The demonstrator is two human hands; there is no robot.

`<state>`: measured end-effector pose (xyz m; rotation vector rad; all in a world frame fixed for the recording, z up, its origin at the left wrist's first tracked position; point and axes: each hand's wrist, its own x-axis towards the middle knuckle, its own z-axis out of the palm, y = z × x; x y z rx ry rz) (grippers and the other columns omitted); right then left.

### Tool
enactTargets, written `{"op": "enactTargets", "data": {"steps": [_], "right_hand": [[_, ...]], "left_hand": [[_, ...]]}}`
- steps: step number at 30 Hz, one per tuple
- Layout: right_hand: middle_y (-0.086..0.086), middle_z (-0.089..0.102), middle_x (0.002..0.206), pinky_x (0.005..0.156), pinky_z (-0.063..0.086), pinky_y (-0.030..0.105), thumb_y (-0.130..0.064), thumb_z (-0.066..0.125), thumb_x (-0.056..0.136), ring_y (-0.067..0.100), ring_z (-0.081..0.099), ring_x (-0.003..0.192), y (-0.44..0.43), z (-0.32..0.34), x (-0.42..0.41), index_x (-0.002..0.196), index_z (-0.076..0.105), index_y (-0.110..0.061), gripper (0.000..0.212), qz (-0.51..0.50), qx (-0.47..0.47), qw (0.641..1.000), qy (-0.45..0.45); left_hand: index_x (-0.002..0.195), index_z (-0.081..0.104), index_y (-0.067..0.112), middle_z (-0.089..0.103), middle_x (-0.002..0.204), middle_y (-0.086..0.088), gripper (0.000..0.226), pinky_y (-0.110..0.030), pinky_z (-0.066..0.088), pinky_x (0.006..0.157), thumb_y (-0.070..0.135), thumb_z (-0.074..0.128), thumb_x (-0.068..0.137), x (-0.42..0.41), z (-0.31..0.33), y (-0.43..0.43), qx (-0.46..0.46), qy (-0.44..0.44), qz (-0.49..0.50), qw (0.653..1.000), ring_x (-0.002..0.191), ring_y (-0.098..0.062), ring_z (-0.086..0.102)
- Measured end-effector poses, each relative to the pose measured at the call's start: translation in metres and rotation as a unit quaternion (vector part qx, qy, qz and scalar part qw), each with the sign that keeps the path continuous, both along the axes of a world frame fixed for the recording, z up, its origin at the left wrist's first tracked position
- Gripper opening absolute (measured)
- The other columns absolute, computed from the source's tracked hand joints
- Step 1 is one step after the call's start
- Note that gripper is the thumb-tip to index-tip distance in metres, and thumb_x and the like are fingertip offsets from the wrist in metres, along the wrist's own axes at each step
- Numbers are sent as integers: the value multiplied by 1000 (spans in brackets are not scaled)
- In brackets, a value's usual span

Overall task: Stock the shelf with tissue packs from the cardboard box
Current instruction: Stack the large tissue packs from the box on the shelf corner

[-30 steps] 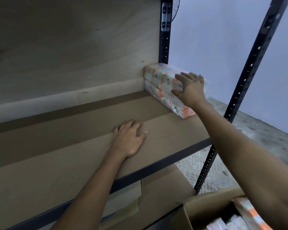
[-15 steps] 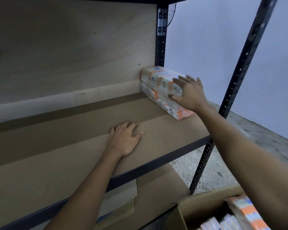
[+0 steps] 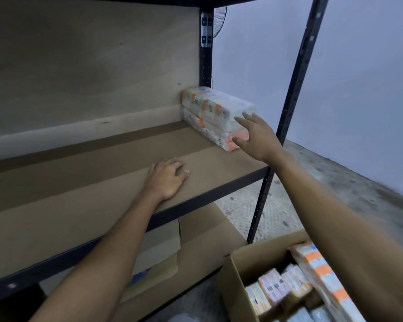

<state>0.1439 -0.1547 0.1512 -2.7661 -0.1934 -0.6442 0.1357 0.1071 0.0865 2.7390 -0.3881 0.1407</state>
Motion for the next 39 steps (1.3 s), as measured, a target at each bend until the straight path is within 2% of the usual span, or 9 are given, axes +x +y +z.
{"op": "enactTargets", "data": {"steps": [8, 14, 22, 25, 28, 30, 32, 35, 39], "right_hand": [[3, 43, 146, 113, 27, 37, -32, 57, 89, 21, 33, 138, -43, -48, -103, 135, 49, -21, 47, -33, 53, 998, 4], [3, 43, 147, 113, 24, 36, -32, 55, 92, 20, 34, 138, -93, -101, -175, 136, 48, -20, 47, -108, 49, 992, 50], [9, 45, 144, 114, 22, 32, -36, 60, 86, 23, 35, 138, -148, -196, -241, 133, 52, -15, 51, -185, 59, 966, 172], [15, 48, 141, 114, 26, 38, -35, 63, 84, 30, 40, 135, -161, -239, -255, 131, 53, -10, 55, -195, 40, 956, 214], [19, 53, 135, 107, 38, 47, -45, 54, 81, 36, 47, 128, -169, -279, -262, 126, 57, -7, 59, -222, 34, 947, 231], [17, 49, 140, 107, 36, 48, -49, 48, 83, 36, 41, 133, -176, -297, -263, 129, 54, -10, 60, -235, 15, 943, 234], [10, 33, 152, 114, 22, 49, -51, 49, 84, 30, 22, 143, -180, -309, -263, 140, 40, -17, 66, -245, 1, 933, 263], [4, 9, 159, 117, 2, 47, -55, 58, 80, 24, -1, 147, -190, -325, -264, 148, 19, -21, 86, -247, -3, 921, 300], [4, 0, 160, 116, -4, 46, -59, 65, 72, 24, -8, 147, -197, -338, -268, 150, 10, -20, 103, -234, -35, 926, 295]], "left_hand": [[142, 43, 25, 32, 154, 1, 48, -36, 13, 117, 42, 45, 97, -54, -4, -70, -65, -51, -161, 984, 145, -17, 21], [143, 41, 27, 30, 155, 5, 48, -34, 6, 118, 43, 43, 98, -94, -36, -147, -84, -42, -274, 957, 146, -13, 16], [145, 38, 23, 32, 154, -1, 51, -35, 11, 116, 41, 44, 97, -117, -114, -228, -15, 32, -370, 928, 144, -18, 20], [146, 34, 23, 29, 155, -1, 55, -33, 11, 114, 40, 47, 96, -114, -150, -253, 23, 60, -394, 917, 144, -18, 20], [149, 26, 28, 18, 159, 2, 61, -40, 10, 119, 46, 47, 95, -105, -192, -275, 68, 89, -396, 911, 147, -16, 10], [150, 22, 29, 14, 160, 3, 62, -42, 7, 119, 48, 45, 95, -103, -217, -288, 91, 97, -405, 905, 148, -17, 5], [150, 19, 31, 10, 161, 3, 65, -43, 5, 119, 50, 45, 94, -100, -235, -299, 112, 92, -419, 897, 148, -18, 2], [151, 12, 34, 5, 161, 4, 72, -43, 4, 119, 57, 45, 91, -91, -258, -318, 132, 75, -434, 888, 148, -18, -2], [151, 4, 34, -3, 161, 3, 81, -42, 1, 119, 61, 46, 88, -89, -281, -343, 171, 49, -470, 864, 148, -20, -6]]}}
